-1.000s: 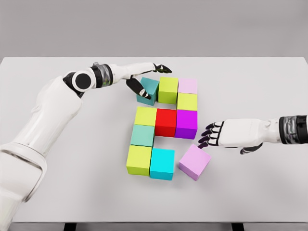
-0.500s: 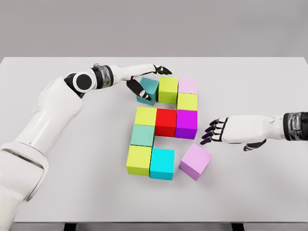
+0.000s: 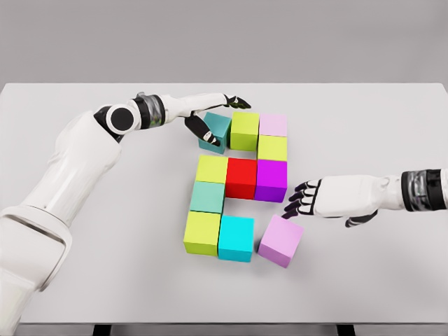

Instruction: Assemble the squares on the desktop into the number 2

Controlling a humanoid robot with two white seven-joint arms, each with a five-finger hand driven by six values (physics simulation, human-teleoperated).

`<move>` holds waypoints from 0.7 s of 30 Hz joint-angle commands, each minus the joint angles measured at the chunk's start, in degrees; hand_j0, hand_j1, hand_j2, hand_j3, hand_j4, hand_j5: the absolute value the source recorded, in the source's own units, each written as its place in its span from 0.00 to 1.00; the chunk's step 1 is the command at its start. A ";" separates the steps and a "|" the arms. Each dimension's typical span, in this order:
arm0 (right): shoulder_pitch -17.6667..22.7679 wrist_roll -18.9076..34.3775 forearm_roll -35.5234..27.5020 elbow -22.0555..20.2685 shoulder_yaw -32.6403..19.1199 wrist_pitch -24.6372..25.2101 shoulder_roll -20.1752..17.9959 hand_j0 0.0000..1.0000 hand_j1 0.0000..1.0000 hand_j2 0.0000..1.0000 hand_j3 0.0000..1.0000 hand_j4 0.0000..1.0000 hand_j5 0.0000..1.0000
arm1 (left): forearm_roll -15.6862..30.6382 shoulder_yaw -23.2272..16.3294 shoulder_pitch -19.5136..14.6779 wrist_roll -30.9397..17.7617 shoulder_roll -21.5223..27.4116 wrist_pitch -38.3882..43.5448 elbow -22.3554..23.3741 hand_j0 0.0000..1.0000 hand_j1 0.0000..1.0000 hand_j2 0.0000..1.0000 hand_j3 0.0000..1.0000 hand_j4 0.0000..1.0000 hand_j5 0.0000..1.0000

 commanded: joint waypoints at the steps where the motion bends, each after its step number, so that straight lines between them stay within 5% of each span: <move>1: 0.00 -0.02 -0.32 0.01 -0.02 0.13 -0.11 1.00 1.00 1.00 1.00 1.00 1.00 | 0.37 0.14 0.00 0.02 -0.08 -0.18 0.56 0.92 0.92 0.92 0.92 0.92 0.92; 17: -0.35 -0.02 -0.50 0.01 0.07 0.13 -0.20 1.00 1.00 1.00 1.00 1.00 1.00 | 0.46 0.14 -1.41 0.02 -0.35 -0.89 2.67 0.92 0.92 0.92 0.92 0.92 0.92; 21: -2.11 -0.02 -3.40 0.54 -0.20 0.13 -2.83 1.00 1.00 1.00 1.00 1.00 1.00 | 0.55 0.14 -2.37 0.02 -0.87 -2.56 5.13 0.92 0.92 0.92 0.92 0.92 0.92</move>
